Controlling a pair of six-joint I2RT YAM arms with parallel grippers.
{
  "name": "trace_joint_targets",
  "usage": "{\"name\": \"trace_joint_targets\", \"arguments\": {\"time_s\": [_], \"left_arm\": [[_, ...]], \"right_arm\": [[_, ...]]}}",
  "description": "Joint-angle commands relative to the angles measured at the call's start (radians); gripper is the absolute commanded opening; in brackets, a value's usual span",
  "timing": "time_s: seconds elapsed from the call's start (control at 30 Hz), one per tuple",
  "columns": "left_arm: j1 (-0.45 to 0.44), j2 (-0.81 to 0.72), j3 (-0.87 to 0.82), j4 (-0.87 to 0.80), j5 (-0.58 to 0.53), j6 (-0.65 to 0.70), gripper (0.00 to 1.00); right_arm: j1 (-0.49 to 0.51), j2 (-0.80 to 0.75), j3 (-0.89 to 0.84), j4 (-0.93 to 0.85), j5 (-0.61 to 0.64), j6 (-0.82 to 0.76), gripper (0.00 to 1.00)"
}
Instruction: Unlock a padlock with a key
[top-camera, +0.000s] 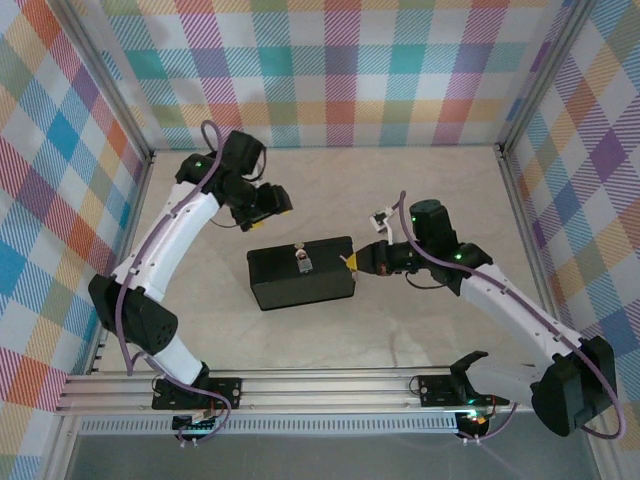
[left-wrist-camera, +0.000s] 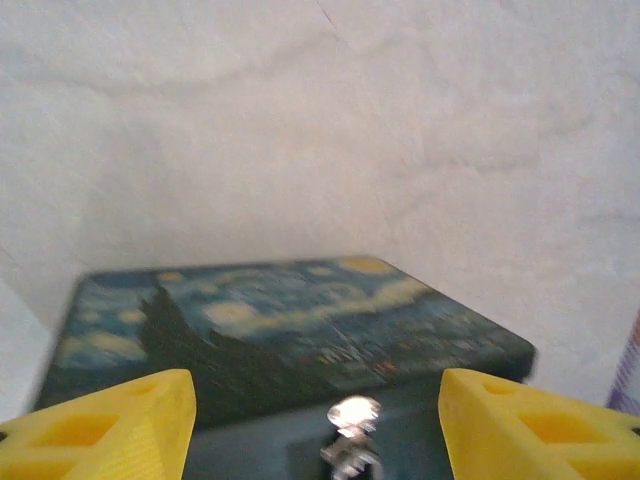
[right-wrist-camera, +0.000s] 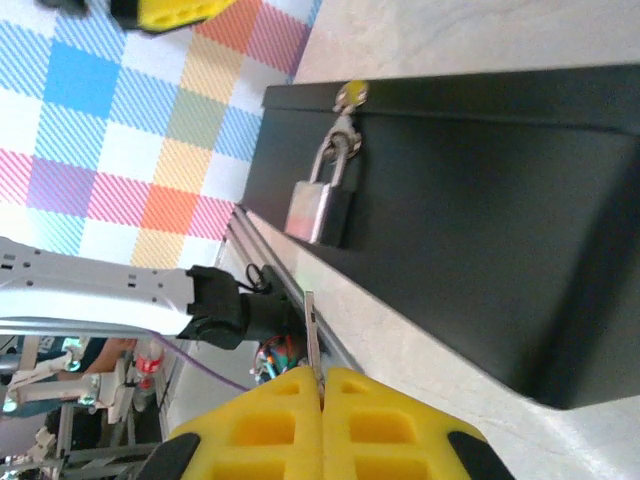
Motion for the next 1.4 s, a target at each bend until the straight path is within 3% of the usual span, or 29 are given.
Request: {"name": "trace_joint_targets", "arguments": {"time_s": [0.0,0.2,0.43,0.67,0.97,1.37], "left_arm": [[0.028,-0.014,-0.084,0.131,-0.029,0.15,0.66],[0.062,-0.022,-0.187,0.277,0.102,0.156,0.67],[0.066,0.001,-0.251,0.341,0.166,0.118,0.67],[0.076,-0.001,-0.284,0.344,0.192,0.094,0.67],[0.098,0.007,-0.297,0.307,0.251,0.068,0.67],[0.135,0.021,-0.306,0.263,0.304,0.1,0.67]], "right_arm": [[0.046,-0.041,-0.025,0.085,0.031,0.106,0.04],[0.096,-0.045,-0.1,0.199,0.062,0.184,0.04],[0.102,-0.028,-0.262,0.578,-0.062,0.215,0.05],[0.103,-0.013,-0.289,0.652,-0.155,0.102,0.05],[0.103,0.071,-0.329,0.836,-0.166,0.069,0.04],[0.069,0.198,-0.267,0.804,-0.149,-0.031,0.02]]}}
